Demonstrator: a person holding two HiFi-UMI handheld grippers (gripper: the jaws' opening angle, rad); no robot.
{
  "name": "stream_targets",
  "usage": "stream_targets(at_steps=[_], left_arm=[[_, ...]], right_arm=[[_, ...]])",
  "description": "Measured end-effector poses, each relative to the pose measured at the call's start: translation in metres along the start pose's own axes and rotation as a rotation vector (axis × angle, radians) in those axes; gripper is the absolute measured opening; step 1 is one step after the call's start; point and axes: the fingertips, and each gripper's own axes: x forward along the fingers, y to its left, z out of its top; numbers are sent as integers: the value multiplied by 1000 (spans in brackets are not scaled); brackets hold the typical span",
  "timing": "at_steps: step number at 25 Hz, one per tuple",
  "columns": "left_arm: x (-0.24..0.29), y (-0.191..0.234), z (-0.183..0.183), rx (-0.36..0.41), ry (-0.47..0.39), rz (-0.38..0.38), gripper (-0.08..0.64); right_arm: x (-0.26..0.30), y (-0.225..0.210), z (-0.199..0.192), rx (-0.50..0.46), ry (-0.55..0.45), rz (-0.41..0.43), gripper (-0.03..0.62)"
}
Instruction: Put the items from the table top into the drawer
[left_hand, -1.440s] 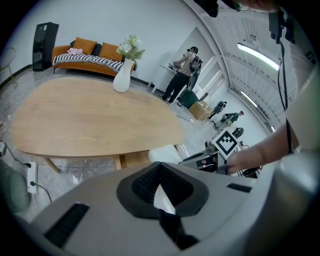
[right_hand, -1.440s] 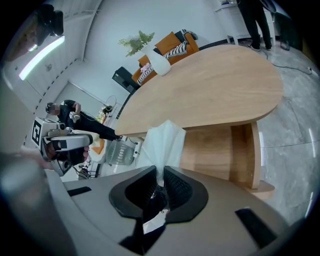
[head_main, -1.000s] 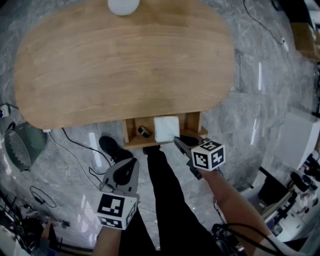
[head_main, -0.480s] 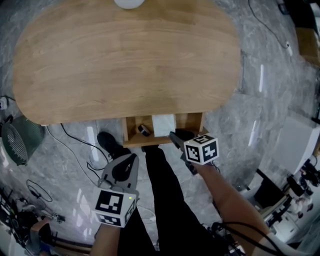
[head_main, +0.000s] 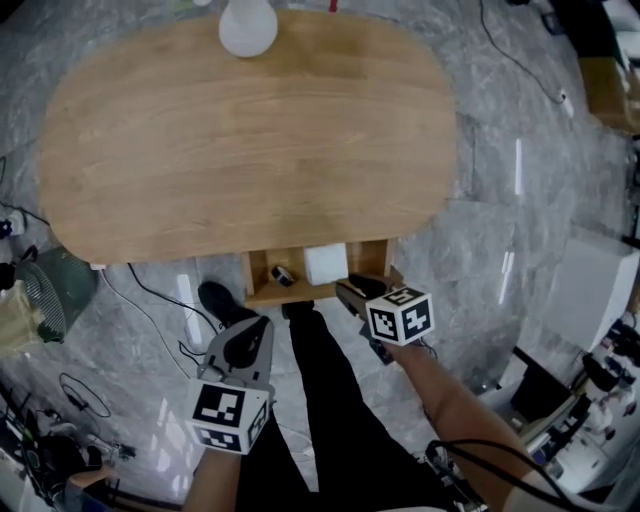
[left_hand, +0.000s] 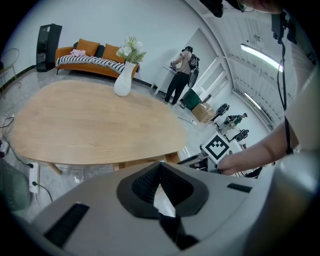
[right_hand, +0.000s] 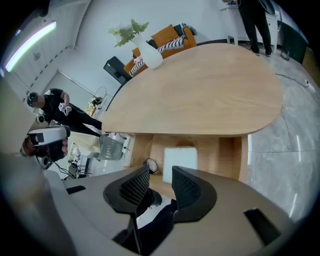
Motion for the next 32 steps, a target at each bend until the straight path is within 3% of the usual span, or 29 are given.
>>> stream_targets(at_steps=[4, 11, 20, 32], left_arm=[[-10, -9, 16, 12, -19, 6, 1], [-42, -35, 46, 12, -38, 10, 1], [-96, -69, 80, 63, -45, 43, 1], [-174, -87, 96, 112, -66, 64, 1]], right_arm=[[-25, 11, 14, 6, -33, 16, 152], [-84, 36, 52, -12, -142, 29, 82], [-163, 66, 72, -41, -199, 65, 46], [-254, 122, 85, -116, -285, 108, 32]])
